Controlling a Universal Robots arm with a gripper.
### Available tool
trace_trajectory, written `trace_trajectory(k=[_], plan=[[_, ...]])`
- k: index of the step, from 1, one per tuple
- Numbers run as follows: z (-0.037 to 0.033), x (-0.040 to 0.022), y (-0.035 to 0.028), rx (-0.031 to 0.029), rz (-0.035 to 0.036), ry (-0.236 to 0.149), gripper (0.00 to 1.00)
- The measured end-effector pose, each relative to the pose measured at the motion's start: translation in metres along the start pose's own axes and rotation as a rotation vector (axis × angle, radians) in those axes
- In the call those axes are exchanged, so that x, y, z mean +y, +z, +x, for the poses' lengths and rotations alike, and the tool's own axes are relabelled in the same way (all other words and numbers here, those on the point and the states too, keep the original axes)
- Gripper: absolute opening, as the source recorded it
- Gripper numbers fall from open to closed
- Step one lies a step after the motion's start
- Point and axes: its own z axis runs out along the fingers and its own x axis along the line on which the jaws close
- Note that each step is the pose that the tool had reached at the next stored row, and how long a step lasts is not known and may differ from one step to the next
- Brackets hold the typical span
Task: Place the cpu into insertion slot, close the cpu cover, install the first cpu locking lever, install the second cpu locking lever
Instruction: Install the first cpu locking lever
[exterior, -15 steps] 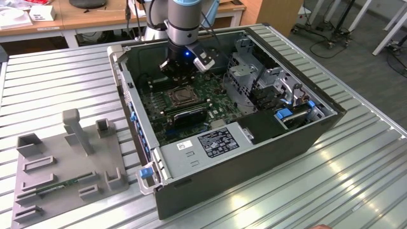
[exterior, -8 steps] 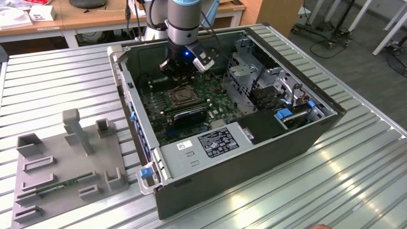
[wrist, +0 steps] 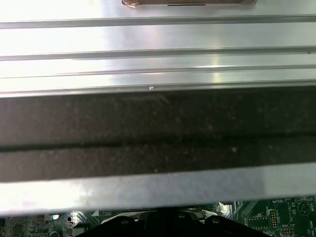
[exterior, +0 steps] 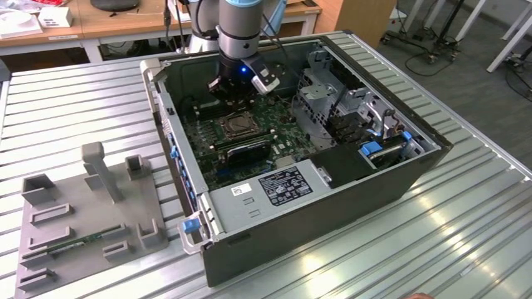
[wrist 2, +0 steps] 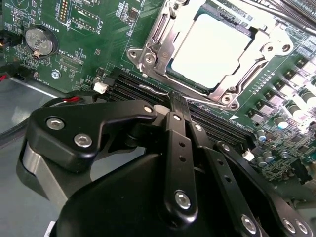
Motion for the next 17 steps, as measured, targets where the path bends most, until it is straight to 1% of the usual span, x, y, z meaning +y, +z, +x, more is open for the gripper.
trace_trajectory(k=[10, 17], plan=[[0.0003, 0.0011, 0.0002, -0.0009, 0.0001, 0.006, 0.11], [0.0003, 0.0007, 0.0008, -0.0011, 0.0, 0.007, 0.11]])
